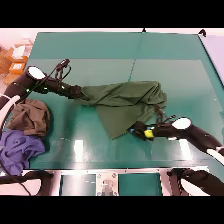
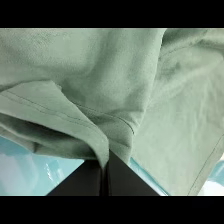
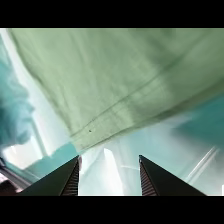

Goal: Fold the shirts.

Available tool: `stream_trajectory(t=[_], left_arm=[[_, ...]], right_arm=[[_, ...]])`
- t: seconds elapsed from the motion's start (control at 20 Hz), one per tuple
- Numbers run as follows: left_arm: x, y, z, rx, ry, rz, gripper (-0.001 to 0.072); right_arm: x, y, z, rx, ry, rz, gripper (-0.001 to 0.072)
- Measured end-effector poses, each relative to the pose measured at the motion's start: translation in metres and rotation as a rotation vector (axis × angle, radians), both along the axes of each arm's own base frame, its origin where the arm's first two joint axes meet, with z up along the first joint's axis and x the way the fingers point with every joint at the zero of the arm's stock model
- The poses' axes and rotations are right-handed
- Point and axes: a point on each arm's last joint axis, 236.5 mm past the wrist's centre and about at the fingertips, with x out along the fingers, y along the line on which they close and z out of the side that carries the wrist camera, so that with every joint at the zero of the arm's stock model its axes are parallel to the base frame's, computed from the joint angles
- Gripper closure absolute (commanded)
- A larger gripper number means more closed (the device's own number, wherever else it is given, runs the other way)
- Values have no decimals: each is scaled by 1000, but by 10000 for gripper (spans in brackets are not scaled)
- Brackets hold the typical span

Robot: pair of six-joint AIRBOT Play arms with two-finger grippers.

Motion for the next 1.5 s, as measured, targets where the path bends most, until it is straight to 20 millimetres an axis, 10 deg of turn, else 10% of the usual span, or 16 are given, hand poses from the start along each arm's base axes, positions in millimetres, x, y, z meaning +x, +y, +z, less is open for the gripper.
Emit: stream_trajectory(t=[0.25, 0.35, 0.45, 0.7, 0.85, 1.05, 1.3, 1.5], left_arm=[[0, 0, 0, 0, 1, -1, 684], [-1, 0, 0, 0, 4, -4, 684], [-2, 0, -1, 1, 8, -8, 684], [5, 2, 22, 7, -47, -15, 686], [25, 4, 97, 6, -243, -9, 686], [30, 13, 289, -25, -720, 56, 686], [-65, 29, 512, -63, -1258, 102, 685], [-160, 39, 600, -87, -1516, 116, 685]], right_arm=[[2, 54, -19, -6, 48, 82, 338], [7, 69, -24, -13, 48, 108, 592], [16, 77, -25, -23, 15, 134, 695], [66, 73, 29, 19, -145, 157, 696], [121, 34, 135, 61, -374, 106, 696], [151, -50, 332, 27, -808, -4, 696], [83, -109, 539, -143, -1314, -94, 696], [11, -111, 626, -285, -1586, -122, 696]])
